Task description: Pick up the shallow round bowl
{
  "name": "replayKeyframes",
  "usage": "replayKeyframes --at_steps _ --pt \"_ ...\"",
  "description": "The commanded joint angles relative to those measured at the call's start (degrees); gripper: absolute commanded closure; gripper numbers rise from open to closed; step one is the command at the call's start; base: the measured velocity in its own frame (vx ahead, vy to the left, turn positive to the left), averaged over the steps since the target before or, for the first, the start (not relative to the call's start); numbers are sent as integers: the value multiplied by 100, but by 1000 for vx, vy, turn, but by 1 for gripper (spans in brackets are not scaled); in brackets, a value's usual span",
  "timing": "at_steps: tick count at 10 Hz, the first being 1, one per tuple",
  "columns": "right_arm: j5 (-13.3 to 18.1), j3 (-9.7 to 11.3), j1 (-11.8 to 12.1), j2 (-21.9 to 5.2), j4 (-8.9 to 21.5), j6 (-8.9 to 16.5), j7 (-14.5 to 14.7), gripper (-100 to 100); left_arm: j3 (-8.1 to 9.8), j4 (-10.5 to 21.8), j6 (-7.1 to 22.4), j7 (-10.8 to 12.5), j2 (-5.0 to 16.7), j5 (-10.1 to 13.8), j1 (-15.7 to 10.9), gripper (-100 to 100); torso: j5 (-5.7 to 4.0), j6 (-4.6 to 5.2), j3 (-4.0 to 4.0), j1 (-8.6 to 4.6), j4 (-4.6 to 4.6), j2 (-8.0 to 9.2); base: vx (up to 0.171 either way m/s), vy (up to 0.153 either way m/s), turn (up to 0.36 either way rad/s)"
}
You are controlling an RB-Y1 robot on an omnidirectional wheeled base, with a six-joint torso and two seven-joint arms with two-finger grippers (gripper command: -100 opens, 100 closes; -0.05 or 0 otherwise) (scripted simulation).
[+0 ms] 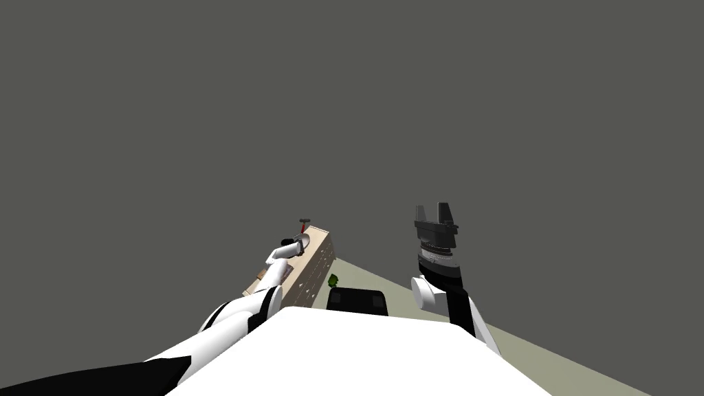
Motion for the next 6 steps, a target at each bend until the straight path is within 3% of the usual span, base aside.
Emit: replayKeyframes --at_steps 1,5,6 --pt "0 0 0 0 0 0 0 0 10 166 73 -12 40 23 -73 -100 0 0 0 0 0 0 45 18 9" --pt "0 0 0 0 0 0 0 0 44 786 362 8 106 -6 -311 -100 0 1 -2 -1 -1 -2 62 18 17" --pt "0 0 0 0 0 0 0 0 44 786 362 8 106 -6 -311 -100 0 0 1 -3 0 3 22 10 12"
